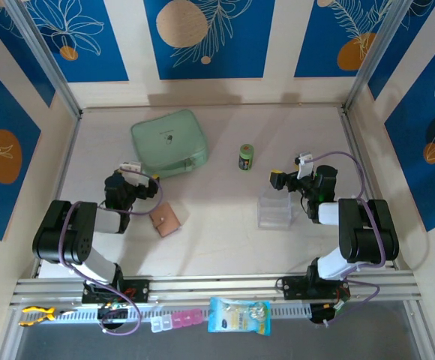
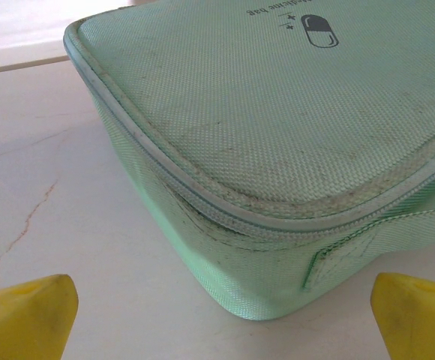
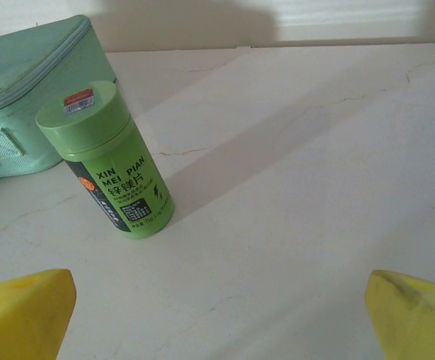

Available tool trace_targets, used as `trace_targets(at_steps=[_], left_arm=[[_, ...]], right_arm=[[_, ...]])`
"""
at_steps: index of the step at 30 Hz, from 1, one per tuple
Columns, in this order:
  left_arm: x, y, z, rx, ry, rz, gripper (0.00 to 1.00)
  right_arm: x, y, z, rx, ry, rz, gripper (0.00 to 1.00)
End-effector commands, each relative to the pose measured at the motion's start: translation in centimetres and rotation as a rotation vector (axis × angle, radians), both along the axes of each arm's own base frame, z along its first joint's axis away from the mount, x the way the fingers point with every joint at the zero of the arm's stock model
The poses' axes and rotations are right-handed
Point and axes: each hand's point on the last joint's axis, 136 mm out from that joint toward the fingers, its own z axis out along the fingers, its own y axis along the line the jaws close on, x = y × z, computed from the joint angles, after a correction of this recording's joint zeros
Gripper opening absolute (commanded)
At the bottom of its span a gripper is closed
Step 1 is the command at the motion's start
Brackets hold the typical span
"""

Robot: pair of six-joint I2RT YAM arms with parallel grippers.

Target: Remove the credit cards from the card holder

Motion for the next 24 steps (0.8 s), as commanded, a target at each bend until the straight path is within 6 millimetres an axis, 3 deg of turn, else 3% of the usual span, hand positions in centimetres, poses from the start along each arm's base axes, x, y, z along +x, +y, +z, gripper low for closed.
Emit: trace_targets(at_steps=[1,7,12,24], left_arm=[[0.5,-0.1,1.0,0.002,-0.037,-0.016,1.00],[0.5,0.1,1.0,0.004,-0.037,-0.009,1.00],[1.0,1.3,0.8,0.004,-0.013,0.069,1.00],[0.9,1.4,0.8,0.009,-0.015,0.073,1.00]], right_arm=[[-0.3,0.2,0.1,-0.011,-0.017,0.014,0.99],[-0.3,0.2,0.1,-0.009,-0.018,0.014,0.99],[-0.3,0.2,0.1,-0.009,-0.017,0.014,0.99],[0.3,-0.4,0.1,-0.030,-0.005,-0.045,0.99]])
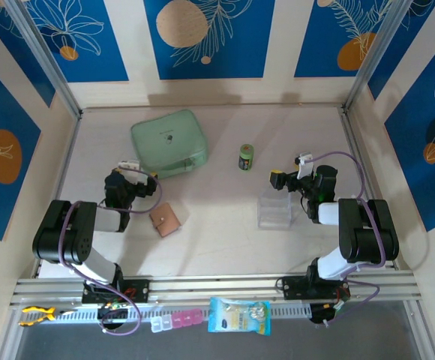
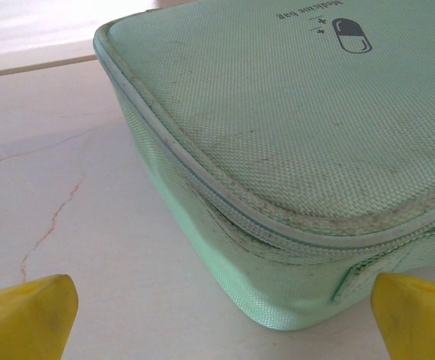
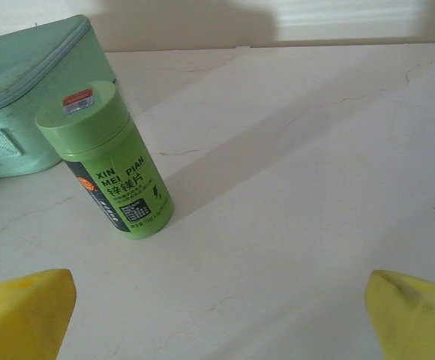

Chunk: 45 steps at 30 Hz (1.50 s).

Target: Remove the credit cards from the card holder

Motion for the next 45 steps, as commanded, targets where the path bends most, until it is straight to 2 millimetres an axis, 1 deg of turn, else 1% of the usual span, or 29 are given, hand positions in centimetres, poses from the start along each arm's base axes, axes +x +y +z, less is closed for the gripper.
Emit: trace_targets(at_steps=[1,4,7,11,14,17,20,22,27,29,31,34,36,39,42,45], left_arm=[[0.4,0.4,0.6,-0.003,-0.014,0.020,1.00],[0.3,0.4,1.2,0.000,-0.013,0.025,1.00],[0.3,0.6,1.9,0.006,-0.009,0.042,1.00],[0.1,1.1,2.7,0.004,0.007,0.075,1.00],[-0.1,1.6,3.0,-0.009,0.044,0.114,1.00],[-0.3,1.8,3.5,-0.024,0.086,0.142,1.00],[-1.1,3.0,4.0,-0.049,0.142,0.230,1.00],[-1.7,3.2,4.5,-0.075,0.178,0.257,1.00],[-3.2,2.8,5.9,-0.157,0.272,0.279,1.00],[-4.0,2.3,6.3,-0.197,0.326,0.271,1.00],[-5.0,1.3,6.9,-0.237,0.379,0.234,1.00],[-6.2,0.5,8.1,-0.286,0.435,0.209,1.00],[-6.7,-0.4,8.9,-0.315,0.464,0.172,1.00],[-7.4,-1.9,9.9,-0.333,0.526,0.087,1.00],[-7.9,-2.1,10.3,-0.304,0.589,0.064,1.00],[-8.0,-1.6,9.9,-0.252,0.611,0.076,1.00]], right_arm=[[0.5,-0.6,0.2,-0.040,0.005,-0.063,0.99],[0.9,-0.1,1.0,-0.056,0.044,-0.051,0.99],[1.0,0.3,1.1,-0.076,0.077,-0.043,0.99],[0.7,0.6,1.3,-0.107,0.108,-0.059,0.99],[0.0,0.4,1.5,-0.123,0.162,-0.091,1.00],[-1.0,-0.1,1.9,-0.106,0.224,-0.139,0.97],[-2.3,-0.3,2.1,-0.066,0.314,-0.172,0.95],[-3.3,-0.3,2.2,-0.035,0.372,-0.189,0.93],[-5.7,-0.2,2.3,0.025,0.502,-0.232,0.89],[-6.7,-0.4,2.2,0.040,0.570,-0.263,0.88],[-7.8,-0.4,2.1,0.043,0.638,-0.271,0.82],[-9.0,-0.8,1.8,0.052,0.718,-0.312,0.77],[-9.5,-0.7,1.7,0.070,0.754,-0.322,0.71],[-9.9,-0.9,1.0,0.062,0.795,-0.343,0.60],[-10.4,-1.1,0.2,0.042,0.844,-0.350,0.50],[-10.7,-1.5,-0.5,-0.002,0.876,-0.375,0.43]])
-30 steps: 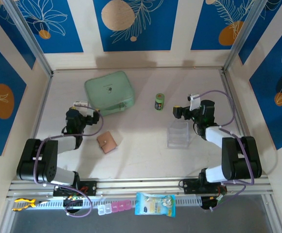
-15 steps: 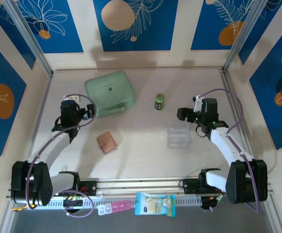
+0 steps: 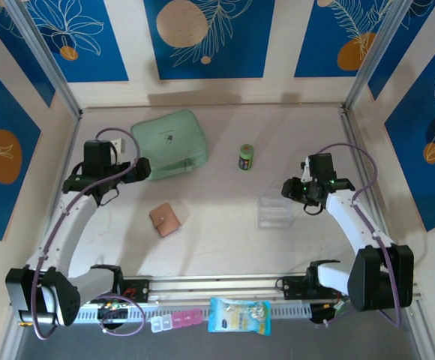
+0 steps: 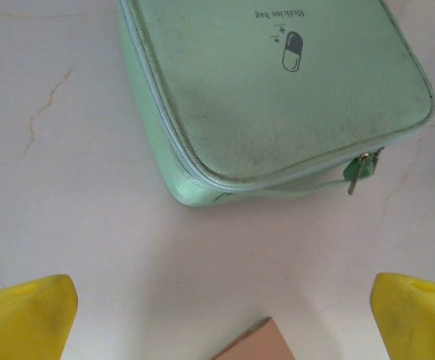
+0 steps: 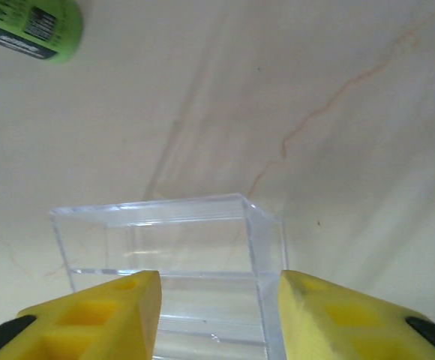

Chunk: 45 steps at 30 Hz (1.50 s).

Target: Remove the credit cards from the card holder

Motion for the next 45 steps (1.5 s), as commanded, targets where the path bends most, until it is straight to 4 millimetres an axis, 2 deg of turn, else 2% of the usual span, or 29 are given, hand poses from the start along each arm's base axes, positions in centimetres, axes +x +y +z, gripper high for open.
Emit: trace_targets(at_steps=[1,7,16,24,30,45], left_arm=[[-1.9,-0.3,-1.7,0.039,0.117,-0.060,1.00],[-2.3,0.5,-3.7,0.075,0.116,-0.037,1.00],[-1.9,-0.5,-4.1,0.021,0.135,-0.067,1.00],[-1.9,-0.2,-4.2,0.043,0.133,-0.058,1.00],[-1.9,-0.2,-4.2,0.041,0.134,-0.057,1.00],[-2.0,-0.3,-4.3,0.034,0.140,-0.059,1.00]], right_arm=[[-0.7,-0.3,-0.2,-0.032,0.064,-0.008,0.41],[-1.3,0.2,-0.7,-0.036,0.090,0.026,0.31],[-1.9,0.3,-2.6,-0.083,0.168,0.036,0.23],[-1.8,-0.1,-2.6,-0.129,0.170,0.032,0.19],[-1.7,-0.1,-1.3,-0.131,0.126,0.029,0.18],[-1.5,0.1,-3.1,-0.116,0.174,0.037,0.18]])
